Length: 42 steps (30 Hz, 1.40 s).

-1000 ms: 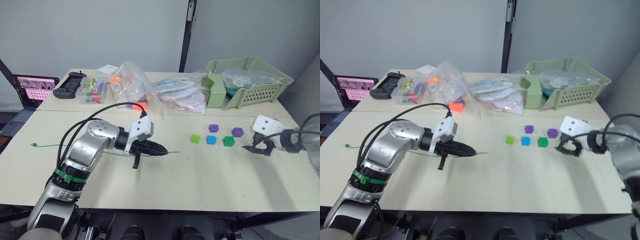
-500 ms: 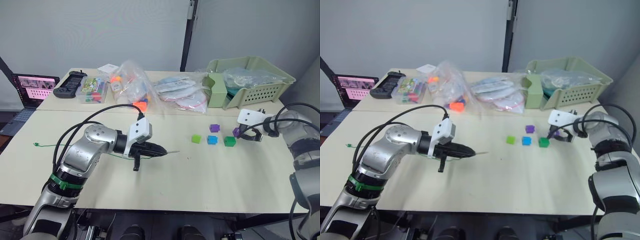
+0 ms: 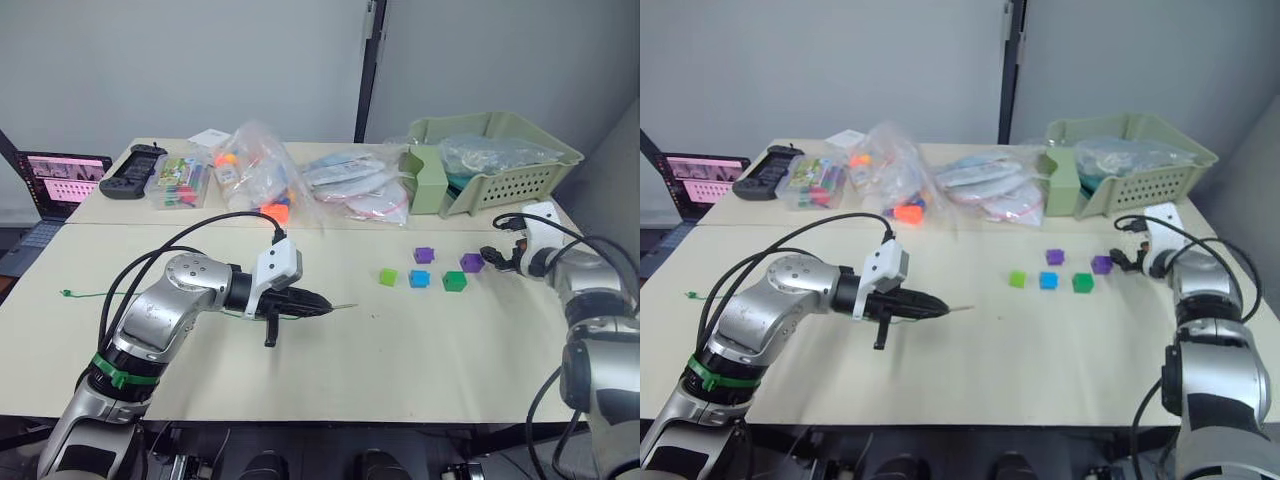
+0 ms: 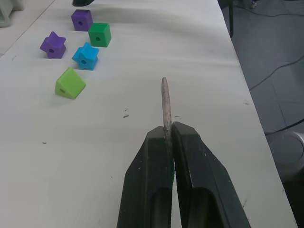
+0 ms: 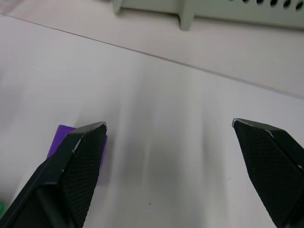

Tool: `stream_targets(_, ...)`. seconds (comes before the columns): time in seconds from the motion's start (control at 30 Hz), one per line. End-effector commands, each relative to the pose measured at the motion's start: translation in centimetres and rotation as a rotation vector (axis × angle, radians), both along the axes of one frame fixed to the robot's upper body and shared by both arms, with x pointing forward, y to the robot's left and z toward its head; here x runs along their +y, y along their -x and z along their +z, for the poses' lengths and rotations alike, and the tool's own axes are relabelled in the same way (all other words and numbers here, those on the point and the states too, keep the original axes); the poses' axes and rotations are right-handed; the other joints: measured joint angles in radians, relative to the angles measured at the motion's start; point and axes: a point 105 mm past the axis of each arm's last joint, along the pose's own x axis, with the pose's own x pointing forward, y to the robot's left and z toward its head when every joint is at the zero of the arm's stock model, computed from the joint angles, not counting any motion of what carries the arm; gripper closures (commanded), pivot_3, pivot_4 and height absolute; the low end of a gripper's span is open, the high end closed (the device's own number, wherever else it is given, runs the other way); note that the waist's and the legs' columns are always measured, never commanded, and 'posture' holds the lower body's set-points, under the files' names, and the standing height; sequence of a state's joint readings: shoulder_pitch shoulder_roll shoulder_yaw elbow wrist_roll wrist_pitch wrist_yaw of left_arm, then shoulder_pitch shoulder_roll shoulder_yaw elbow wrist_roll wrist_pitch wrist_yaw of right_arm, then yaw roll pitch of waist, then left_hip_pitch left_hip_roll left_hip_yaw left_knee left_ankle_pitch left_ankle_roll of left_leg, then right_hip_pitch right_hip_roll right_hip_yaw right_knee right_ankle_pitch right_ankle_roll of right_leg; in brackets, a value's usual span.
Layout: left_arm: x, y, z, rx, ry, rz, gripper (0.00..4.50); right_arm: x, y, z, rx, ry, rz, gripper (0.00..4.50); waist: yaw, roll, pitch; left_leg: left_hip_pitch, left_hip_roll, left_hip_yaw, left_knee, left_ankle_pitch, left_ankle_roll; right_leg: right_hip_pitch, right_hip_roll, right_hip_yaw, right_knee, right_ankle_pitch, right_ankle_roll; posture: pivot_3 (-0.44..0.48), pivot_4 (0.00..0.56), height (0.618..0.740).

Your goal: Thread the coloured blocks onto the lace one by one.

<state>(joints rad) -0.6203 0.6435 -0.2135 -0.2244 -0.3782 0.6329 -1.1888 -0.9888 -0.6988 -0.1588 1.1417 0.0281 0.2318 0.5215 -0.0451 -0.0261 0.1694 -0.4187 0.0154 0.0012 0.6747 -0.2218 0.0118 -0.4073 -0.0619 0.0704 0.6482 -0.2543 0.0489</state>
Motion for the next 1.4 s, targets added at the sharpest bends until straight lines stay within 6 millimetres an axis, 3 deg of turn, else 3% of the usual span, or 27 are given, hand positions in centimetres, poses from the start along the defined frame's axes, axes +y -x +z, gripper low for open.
stream_targets(0.03, -0.2, 0.1, 1.1, -0.041, 0.014, -0.019, 4.45, 0.9, -0.5, 2.2, -0.104, -0.058, 0.03, 0.0, -0.003, 0.0, 0.0, 0.0, 0.0, 0.0, 0.0, 0.0, 0.0, 0.0, 0.0, 0.0, 0.0, 0.0, 0.0, 0.0, 0.15, 0.737)
stream_targets(0.23, -0.2, 0.2, 1.1, -0.038, 0.013, -0.02, 4.45, 1.3, -0.3, 3.1, -0.173, -0.101, 0.035, 0.0, 0.001, 0.0, 0.0, 0.001, 0.0, 0.0, -0.001, 0.0, 0.0, 0.0, 0.0, 0.0, 0.0, 0.0, 0.0, 0.0, 0.15, 0.737)
stream_targets(0.53, -0.1, 0.2, 1.1, -0.038, 0.01, -0.016, 4.45, 2.2, 0.2, -0.2, -0.076, -0.097, 0.053, 0.0, 0.002, 0.001, 0.0, 0.001, 0.0, 0.0, 0.0, 0.0, 0.0, 0.001, 0.0, 0.0, 0.0, 0.0, 0.0, 0.0, 0.15, 0.737)
stream_targets(0.8, -0.1, 0.2, 1.1, -0.041, 0.009, -0.013, 4.45, 2.1, 0.3, -1.1, -0.057, -0.097, 0.044, 0.0, 0.002, 0.001, 0.0, 0.001, 0.0, 0.0, -0.001, 0.0, 0.0, 0.0, 0.0, 0.0, 0.0, 0.0, 0.0, 0.0, 0.15, 0.737)
stream_targets(1.13, -0.2, 0.1, 1.2, -0.047, 0.008, -0.013, 4.5, 1.9, 0.5, -2.0, -0.018, -0.117, 0.017, 3.26, 0.002, 0.001, 0.0, 0.001, 0.0, 0.0, -0.001, 0.0, 0.0, 0.0, 0.0, 0.0, 0.0, 0.0, 0.0, 0.0, 0.15, 0.737)
stream_targets(1.4, -0.3, 0.1, 1.2, -0.046, 0.01, -0.016, 4.5, 2.0, 0.4, -0.5, -0.053, -0.136, 0.033, 3.35, 0.002, 0.001, 0.0, 0.001, 0.0, 0.0, -0.001, 0.0, 0.0, 0.001, 0.0, 0.0, 0.0, 0.0, 0.0, 0.0, 0.15, 0.737)
